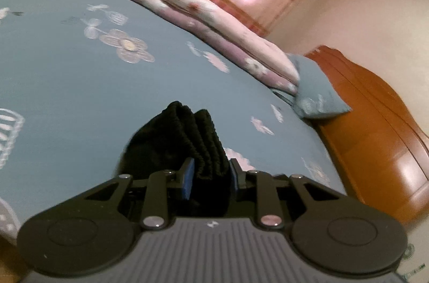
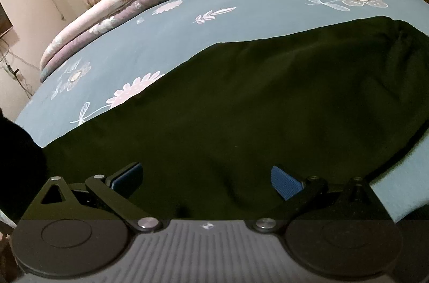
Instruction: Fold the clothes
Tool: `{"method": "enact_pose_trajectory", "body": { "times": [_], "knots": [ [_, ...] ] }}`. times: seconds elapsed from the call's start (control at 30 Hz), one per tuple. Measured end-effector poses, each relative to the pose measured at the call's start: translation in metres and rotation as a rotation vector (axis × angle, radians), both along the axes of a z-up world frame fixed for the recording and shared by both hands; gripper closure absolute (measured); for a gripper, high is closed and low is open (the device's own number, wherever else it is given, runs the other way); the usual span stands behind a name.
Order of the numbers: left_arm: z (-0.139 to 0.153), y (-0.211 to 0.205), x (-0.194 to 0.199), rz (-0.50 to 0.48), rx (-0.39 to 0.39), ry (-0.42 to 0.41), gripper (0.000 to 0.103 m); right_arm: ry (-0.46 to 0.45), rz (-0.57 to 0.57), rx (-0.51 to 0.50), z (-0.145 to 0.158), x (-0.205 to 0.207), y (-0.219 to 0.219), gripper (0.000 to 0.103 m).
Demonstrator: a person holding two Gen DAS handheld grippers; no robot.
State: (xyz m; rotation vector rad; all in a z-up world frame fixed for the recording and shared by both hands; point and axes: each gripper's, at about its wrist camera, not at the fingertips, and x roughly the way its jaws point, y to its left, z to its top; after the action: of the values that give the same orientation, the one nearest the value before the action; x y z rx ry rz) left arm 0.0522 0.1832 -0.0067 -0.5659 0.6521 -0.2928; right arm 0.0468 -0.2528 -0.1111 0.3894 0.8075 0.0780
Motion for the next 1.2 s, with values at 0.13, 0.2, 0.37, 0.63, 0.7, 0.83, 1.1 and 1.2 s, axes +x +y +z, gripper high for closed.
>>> {"method": "enact_pose_trajectory", "body": {
  "times": [0.13,0.2,0.37,0.63,0.7,0.83,1.1,1.2],
  "knots": [
    [0.002,-0.029,0.016,-0.064,-0.018,0.006,0.078,0.002,-0.005,0.006,-0.001,-0.001,-0.002,0.0],
    [0.002,-0.044,0.025,-0.092,-0.013,0.014,0.078,0.003,-0.006,0.007,-0.002,-0.001,-0.002,0.0],
    [-0.013,-0.086,0.05,-0.188,0.003,0.056,0.091,0.008,-0.014,0.012,-0.004,-0.004,-0.006,0.0],
    [-0.05,-0.114,0.06,-0.255,0.102,0.189,0.089,0.007,-0.016,0.022,-0.007,-0.006,-0.014,0.0],
    [-0.049,-0.11,0.057,-0.253,0.111,0.182,0.083,0.003,0.006,0.045,-0.006,-0.002,-0.012,0.0],
    [-0.043,-0.104,0.053,-0.236,0.268,0.188,0.065,-0.01,0.135,0.207,-0.004,0.016,0.0,0.0],
    [-0.073,-0.082,0.039,-0.268,0.388,0.253,0.055,0.053,0.472,0.565,-0.008,0.099,0.066,0.0],
    [-0.088,-0.074,0.041,-0.283,0.371,0.288,0.053,0.112,0.533,0.585,-0.017,0.131,0.096,0.0]
  ]
}}
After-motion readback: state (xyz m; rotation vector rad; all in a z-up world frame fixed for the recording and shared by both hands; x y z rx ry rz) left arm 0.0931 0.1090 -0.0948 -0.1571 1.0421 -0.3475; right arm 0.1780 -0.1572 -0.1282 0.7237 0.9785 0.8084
